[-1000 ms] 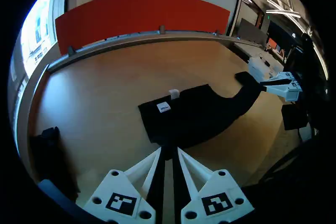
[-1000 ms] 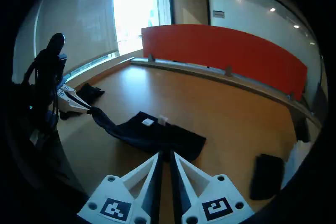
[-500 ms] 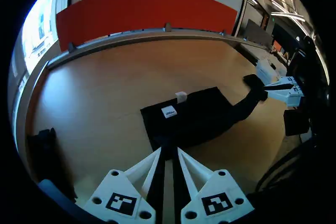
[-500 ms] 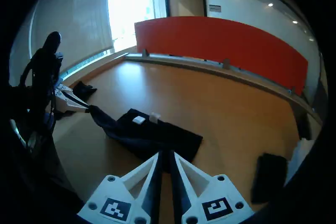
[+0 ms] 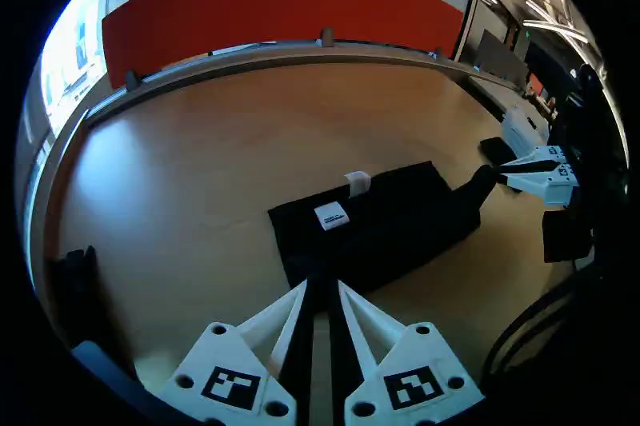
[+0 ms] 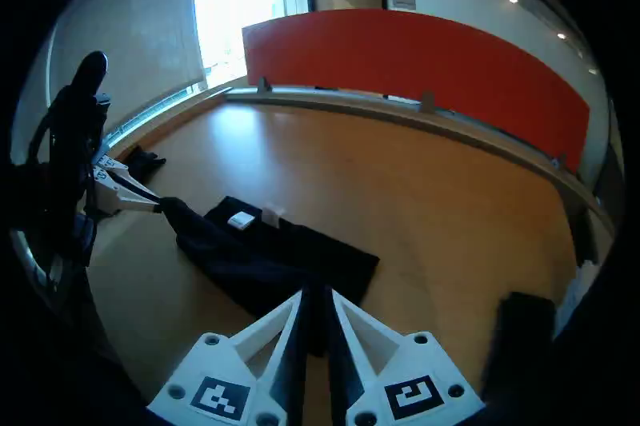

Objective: Fold towel

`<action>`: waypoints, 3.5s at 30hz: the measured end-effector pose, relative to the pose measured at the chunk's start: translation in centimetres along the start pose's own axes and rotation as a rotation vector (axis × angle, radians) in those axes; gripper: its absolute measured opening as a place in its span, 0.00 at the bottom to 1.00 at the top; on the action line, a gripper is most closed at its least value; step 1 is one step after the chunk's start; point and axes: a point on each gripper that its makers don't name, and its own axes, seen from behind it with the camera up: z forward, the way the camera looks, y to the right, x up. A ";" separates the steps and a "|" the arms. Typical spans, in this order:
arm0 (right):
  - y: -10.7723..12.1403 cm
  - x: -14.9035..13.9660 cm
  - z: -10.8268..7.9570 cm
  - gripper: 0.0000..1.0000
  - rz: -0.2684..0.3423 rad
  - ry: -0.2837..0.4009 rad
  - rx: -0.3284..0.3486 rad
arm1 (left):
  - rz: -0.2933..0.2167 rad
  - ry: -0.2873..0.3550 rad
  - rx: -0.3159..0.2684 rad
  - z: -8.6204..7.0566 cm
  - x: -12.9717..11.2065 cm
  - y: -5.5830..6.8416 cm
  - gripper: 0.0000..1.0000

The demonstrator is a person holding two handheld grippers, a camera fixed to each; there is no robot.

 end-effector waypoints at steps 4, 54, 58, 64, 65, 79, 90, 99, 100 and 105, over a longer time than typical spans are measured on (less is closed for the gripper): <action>0.7 -0.3 1.1 0.12 0.010 -0.013 -0.006 | -0.013 -0.014 0.011 1.2 0.0 -0.7 0.11; 4.6 -1.5 7.8 0.58 0.064 -0.084 -0.113 | -0.095 -0.063 0.098 9.1 1.4 -6.2 0.56; 4.8 -1.6 7.8 0.73 0.060 -0.084 -0.119 | -0.110 -0.055 0.104 9.0 1.5 -6.4 0.65; 4.6 -1.5 7.5 0.99 0.062 -0.080 -0.121 | -0.113 -0.037 0.115 8.5 1.8 -6.8 0.94; 4.6 -1.5 7.4 0.99 0.062 -0.078 -0.122 | -0.112 -0.035 0.115 8.4 1.8 -6.8 0.94; 4.6 -1.4 6.3 0.99 0.079 -0.066 -0.128 | -0.129 -0.026 0.110 7.1 1.1 -6.8 0.94; 4.0 -1.8 5.4 0.99 0.070 -0.066 -0.125 | -0.132 -0.022 0.110 5.6 0.1 -6.4 0.94; 3.5 -2.7 4.1 0.99 0.063 -0.071 -0.130 | -0.136 -0.025 0.123 3.8 -1.6 -6.4 0.94; 3.5 -2.8 3.9 0.99 0.065 -0.071 -0.131 | -0.135 -0.024 0.125 3.7 -1.8 -6.4 0.94; 3.3 -3.3 3.2 0.99 0.073 -0.070 -0.135 | -0.128 -0.022 0.134 3.0 -2.3 -6.6 0.94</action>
